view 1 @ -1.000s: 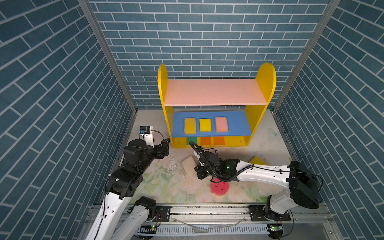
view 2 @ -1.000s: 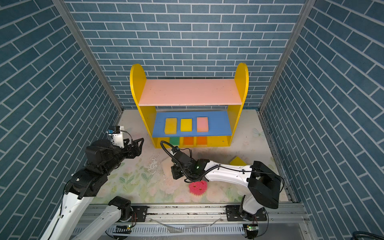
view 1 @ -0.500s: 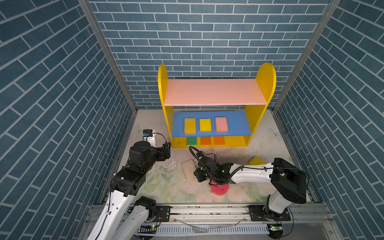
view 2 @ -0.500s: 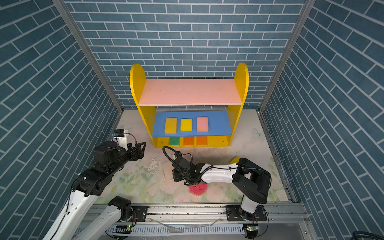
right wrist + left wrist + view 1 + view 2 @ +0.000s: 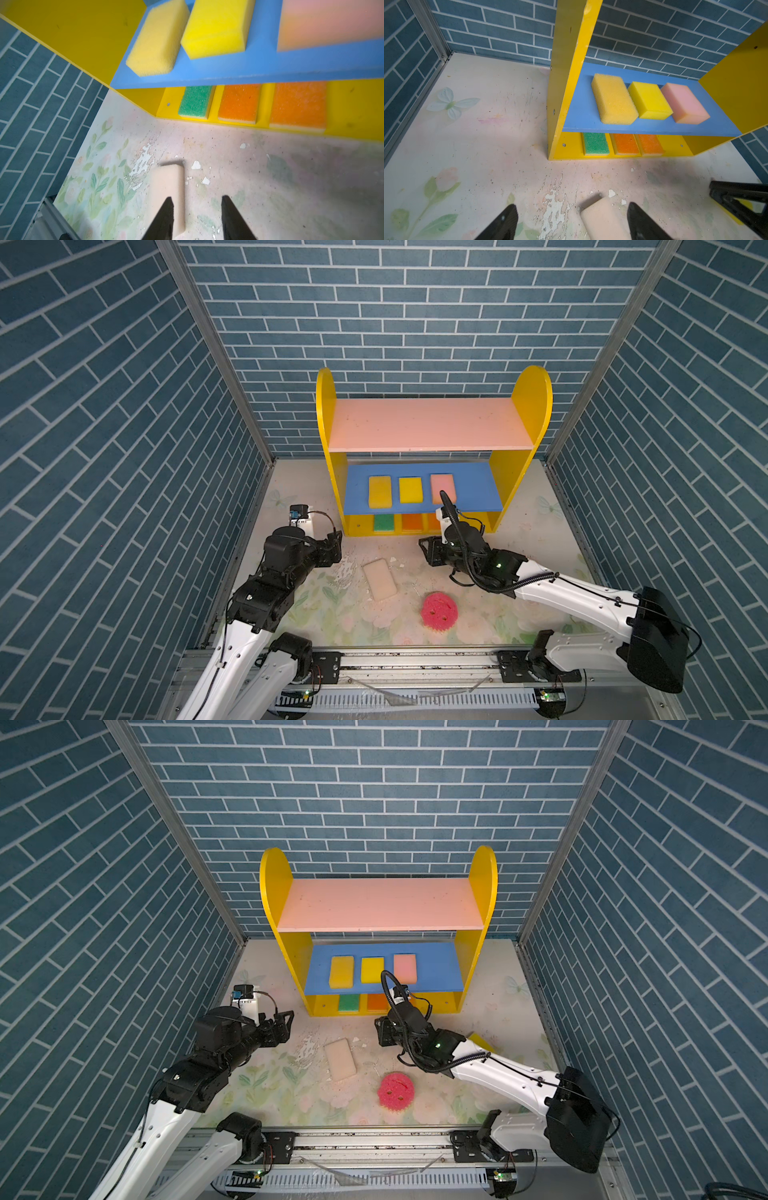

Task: Place and organize the cleaning sponges onto the shelf
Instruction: 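Move the open right gripper up to the sponges on the blue shelf, then grasp the bright yellow sponge on the blue shelf with the right gripper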

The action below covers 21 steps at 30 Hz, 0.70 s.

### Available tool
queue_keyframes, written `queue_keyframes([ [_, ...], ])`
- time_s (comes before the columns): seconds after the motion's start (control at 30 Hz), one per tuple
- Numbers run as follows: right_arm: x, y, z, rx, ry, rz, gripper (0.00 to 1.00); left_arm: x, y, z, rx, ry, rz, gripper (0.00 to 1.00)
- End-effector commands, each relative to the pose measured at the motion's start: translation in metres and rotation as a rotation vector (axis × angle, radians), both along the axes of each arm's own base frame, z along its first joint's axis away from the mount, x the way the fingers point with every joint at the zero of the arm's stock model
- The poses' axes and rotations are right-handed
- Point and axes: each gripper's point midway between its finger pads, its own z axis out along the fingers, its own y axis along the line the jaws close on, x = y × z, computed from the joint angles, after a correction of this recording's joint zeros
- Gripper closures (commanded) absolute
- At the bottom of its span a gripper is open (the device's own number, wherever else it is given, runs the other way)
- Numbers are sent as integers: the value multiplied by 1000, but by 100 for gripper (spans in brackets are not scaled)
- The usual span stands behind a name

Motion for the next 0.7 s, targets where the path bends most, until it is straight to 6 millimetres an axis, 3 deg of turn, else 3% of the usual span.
queue_keyframes([
  [0.0,25,2,25,-75,-119,-34,62,-5,4,-7,4,11,14,16],
  [0.2,62,17,58,-107,-270,-55,62,-13,9,0,7,-11,22,15],
  [0.4,90,30,78,-92,-352,-53,61,-14,10,-3,-3,-1,33,15],
  [0.67,117,63,75,-181,-410,19,63,-16,12,-4,-1,3,39,15],
])
